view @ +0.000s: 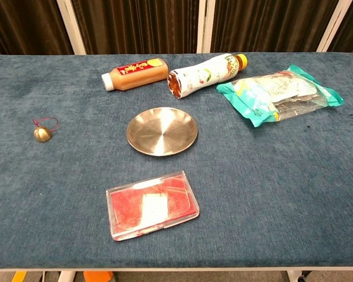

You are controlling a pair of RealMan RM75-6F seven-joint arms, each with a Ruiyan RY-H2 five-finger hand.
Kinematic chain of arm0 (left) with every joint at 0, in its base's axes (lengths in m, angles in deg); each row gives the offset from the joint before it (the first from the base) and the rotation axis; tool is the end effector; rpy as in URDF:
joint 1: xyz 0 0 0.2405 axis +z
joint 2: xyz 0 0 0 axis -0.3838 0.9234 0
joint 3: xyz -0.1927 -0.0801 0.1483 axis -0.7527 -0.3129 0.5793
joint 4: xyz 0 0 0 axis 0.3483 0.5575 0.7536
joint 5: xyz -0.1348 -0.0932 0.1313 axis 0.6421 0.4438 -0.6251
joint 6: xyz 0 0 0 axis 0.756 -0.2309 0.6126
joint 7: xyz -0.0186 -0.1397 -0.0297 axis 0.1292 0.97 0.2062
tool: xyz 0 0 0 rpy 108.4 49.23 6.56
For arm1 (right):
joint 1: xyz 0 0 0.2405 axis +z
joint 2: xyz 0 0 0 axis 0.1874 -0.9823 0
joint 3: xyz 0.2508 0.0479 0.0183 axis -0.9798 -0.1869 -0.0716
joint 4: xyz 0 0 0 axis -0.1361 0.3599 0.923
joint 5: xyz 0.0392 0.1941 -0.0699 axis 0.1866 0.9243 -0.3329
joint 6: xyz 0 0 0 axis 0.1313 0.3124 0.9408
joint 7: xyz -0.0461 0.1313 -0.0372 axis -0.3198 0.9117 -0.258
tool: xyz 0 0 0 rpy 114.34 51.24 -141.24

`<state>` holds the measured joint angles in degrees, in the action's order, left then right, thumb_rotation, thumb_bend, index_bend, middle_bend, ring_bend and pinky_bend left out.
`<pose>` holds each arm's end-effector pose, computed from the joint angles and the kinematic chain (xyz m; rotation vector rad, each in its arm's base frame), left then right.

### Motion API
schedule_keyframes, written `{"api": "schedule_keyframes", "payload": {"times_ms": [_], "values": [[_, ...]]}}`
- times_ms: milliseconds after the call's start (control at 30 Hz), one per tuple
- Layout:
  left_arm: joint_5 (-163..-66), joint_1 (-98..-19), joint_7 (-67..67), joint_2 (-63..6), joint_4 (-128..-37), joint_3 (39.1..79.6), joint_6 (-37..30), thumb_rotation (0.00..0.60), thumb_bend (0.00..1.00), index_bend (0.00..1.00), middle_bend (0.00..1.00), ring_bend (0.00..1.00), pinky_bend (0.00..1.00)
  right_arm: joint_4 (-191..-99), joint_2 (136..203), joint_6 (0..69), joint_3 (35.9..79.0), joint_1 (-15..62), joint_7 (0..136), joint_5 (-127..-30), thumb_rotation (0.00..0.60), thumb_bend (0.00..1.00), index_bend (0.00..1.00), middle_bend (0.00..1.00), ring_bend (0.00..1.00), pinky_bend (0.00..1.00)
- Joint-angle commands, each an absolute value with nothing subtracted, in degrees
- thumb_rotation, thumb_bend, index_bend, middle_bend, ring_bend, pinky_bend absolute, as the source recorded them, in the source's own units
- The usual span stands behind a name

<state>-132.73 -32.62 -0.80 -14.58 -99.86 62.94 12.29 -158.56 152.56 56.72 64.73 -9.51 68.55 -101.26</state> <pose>-0.3117 0.2157 0.1323 -1.3661 -0.9678 -0.8978 -0.3322 -0.1620 0.1559 1.3259 -0.9204 0.8695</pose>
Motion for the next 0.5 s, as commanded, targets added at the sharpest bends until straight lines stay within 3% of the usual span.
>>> {"api": "schedule_keyframes", "payload": {"times_ms": [33,233,500], "values": [[-133.1,-32.6,1.1,-14.1,-100.2,63.3,11.8,0.600,0.18,0.12,0.10,0.00,0.00,-158.1,152.9,56.5,64.8,-9.5,68.5,-101.1,0.600,0.26,0.00,0.00,0.00,0.00],[-135.3,-33.6,4.3,-14.5,-100.8,63.4,10.9,0.600,0.18,0.15,0.10,0.00,0.00,-158.5,152.6,56.6,64.3,-9.2,68.3,-101.1,0.600,0.26,0.00,0.00,0.00,0.00],[-136.4,-37.4,4.2,-18.1,-98.8,64.0,5.1,0.600,0.19,0.16,0.10,0.00,0.00,-158.9,152.1,55.2,65.2,-8.6,69.6,-102.4,0.600,0.26,0.00,0.00,0.00,0.00]]}}
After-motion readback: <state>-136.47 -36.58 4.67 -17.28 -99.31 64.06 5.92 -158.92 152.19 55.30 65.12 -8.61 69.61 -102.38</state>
